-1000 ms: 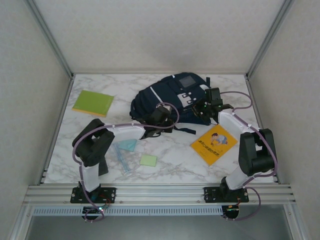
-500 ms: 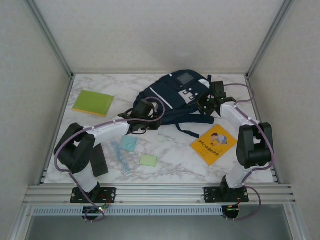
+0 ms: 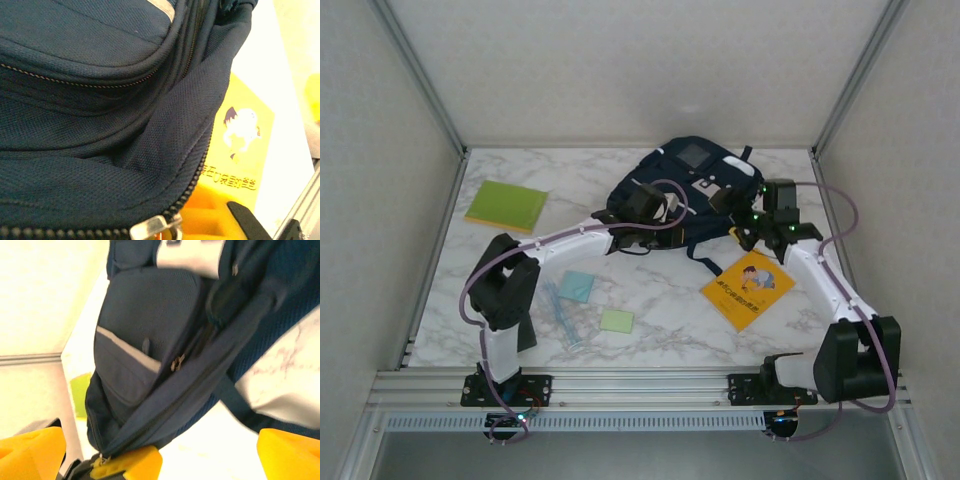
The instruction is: Pack books, pencil case, and school supplies into a backpack
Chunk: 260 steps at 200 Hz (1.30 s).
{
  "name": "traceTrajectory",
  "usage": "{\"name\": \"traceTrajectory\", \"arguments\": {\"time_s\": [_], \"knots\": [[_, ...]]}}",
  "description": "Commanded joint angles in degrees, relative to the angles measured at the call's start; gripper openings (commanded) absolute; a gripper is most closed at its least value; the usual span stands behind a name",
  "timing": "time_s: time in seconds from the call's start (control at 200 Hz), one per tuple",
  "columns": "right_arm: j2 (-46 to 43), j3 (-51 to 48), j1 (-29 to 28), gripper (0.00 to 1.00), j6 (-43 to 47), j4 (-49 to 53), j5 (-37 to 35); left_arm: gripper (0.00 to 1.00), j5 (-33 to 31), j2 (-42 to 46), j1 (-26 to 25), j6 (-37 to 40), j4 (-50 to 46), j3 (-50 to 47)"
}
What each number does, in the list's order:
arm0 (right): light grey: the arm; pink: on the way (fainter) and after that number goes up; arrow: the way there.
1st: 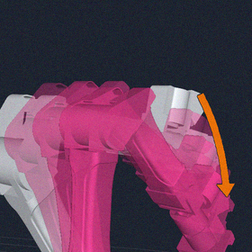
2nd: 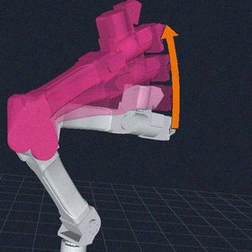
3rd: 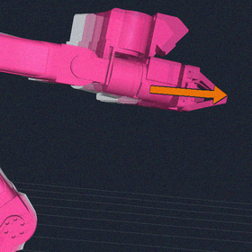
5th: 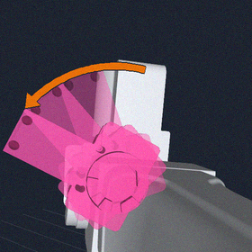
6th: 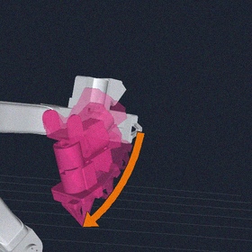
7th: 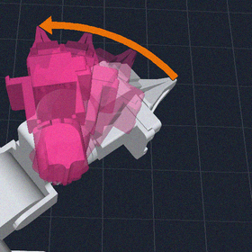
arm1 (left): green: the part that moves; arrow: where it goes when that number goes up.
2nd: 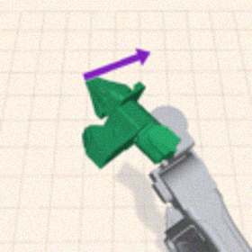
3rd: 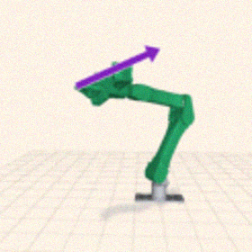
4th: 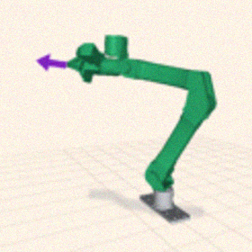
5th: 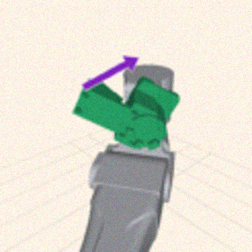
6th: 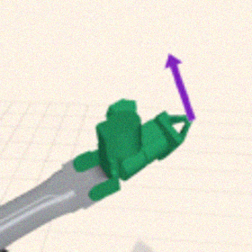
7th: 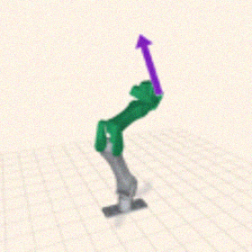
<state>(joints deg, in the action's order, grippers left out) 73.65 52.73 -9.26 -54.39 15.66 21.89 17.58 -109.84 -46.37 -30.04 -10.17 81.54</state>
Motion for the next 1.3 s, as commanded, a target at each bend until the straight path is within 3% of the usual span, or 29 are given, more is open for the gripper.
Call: {"name": "traceTrajectory", "arguments": {"time_s": [0.0, 0.145, 0.24, 0.34, 0.375, 0.38, 0.531, 0.681, 0.746, 0.846, 0.936, 1.136, 1.296], "knots": [[1.36, -6.86, -1.64, 0.98, -8.85, -10.93, 4.02, 0.00, 2.68, 0.53, -1.46, -0.72, 2.73, 3.03], [7.65, -8.89, -3.55, 0.93, -12.78, -23.62, 3.89, 0.00, 2.68, 2.43, -3.40, -0.94, 2.60, 0.85], [13.00, -7.99, -4.54, 0.79, -13.66, -28.49, 2.97, 0.00, 2.03, 3.79, -4.45, -0.53, 2.16, -1.01], [16.70, -8.33, -5.11, 0.33, -14.86, -34.01, 2.87, 0.00, 0.93, 4.84, -4.79, 0.35, 0.36, -2.55], [17.13, -8.57, -5.15, 0.00, -14.63, -33.98, 2.63, 0.00, 0.04, 5.28, -4.78, 0.86, -0.48, -3.01], [17.09, -8.59, -5.11, 0.00, -14.62, -33.87, 2.54, 0.00, -0.12, 5.40, -4.78, 0.91, -0.69, -3.03], [15.22, -8.02, -5.11, 0.00, -9.20, -26.40, -0.21, 0.00, -4.76, 7.53, -1.79, 2.89, -4.82, -5.66], [12.65, -5.40, -4.49, 0.00, -1.50, -16.43, -2.94, 0.00, -13.14, 10.43, 4.62, 8.27, -11.00, -9.25], [12.23, -4.46, -3.99, 0.00, 1.12, -14.08, -2.99, 0.00, -13.89, 11.75, 8.32, 9.16, -11.12, -12.02], [12.46, -2.67, -3.72, 0.00, 5.19, -10.25, -2.89, 0.00, -12.86, 12.50, 13.39, 9.89, -11.24, -14.52], [13.23, -1.09, -3.67, 0.00, 7.88, -7.82, -3.07, 0.00, -12.41, 12.58, 14.70, 11.10, -12.30, -14.49], [14.19, 1.24, -3.58, 0.00, 10.16, -6.55, -4.94, 0.00, -4.41, 14.43, 13.61, 8.89, -13.58, -13.57], [16.45, 4.02, -4.24, 0.00, 17.77, -6.51, -6.20, 0.00, -0.18, 14.35, 10.55, 7.87, -23.70, -8.33]]}}
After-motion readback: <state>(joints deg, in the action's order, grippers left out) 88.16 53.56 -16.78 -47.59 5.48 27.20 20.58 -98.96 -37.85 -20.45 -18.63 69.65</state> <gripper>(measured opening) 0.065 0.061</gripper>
